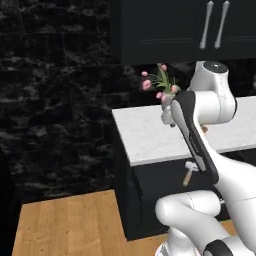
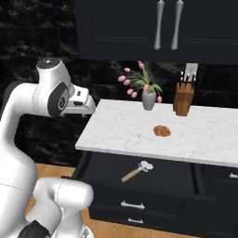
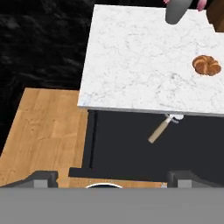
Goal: Pick the pizza cutter from the drawer and place it on the counter.
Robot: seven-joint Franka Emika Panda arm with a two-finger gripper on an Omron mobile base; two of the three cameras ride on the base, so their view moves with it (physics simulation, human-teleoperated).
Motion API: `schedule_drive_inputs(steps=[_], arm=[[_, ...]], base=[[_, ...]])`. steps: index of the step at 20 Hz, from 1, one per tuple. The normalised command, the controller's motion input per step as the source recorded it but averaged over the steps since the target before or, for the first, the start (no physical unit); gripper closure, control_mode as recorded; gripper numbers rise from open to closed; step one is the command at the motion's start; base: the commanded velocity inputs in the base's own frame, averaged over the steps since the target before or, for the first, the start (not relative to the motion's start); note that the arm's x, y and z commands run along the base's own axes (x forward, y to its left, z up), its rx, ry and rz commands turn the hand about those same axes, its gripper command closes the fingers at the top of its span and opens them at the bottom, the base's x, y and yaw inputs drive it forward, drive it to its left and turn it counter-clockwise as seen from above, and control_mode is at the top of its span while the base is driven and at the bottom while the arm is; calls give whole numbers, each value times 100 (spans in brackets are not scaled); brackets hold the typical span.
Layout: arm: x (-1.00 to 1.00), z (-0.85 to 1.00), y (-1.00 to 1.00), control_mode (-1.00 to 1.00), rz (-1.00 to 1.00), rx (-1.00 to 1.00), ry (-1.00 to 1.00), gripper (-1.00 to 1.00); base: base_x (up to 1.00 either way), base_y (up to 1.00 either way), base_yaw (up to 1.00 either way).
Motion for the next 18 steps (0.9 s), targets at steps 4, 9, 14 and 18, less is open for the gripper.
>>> schedule_drive_inputs(steps=[4, 9, 14, 18], arm=[[0, 0, 0, 100, 0, 0, 0, -100], [0, 0, 0, 100, 0, 0, 0, -100], [0, 0, 0, 100, 0, 0, 0, -100], [0, 0, 0, 100, 0, 0, 0, -100]], base=[[-29, 96, -22], [-20, 55, -54], [-23, 60, -68], [-2, 85, -62]])
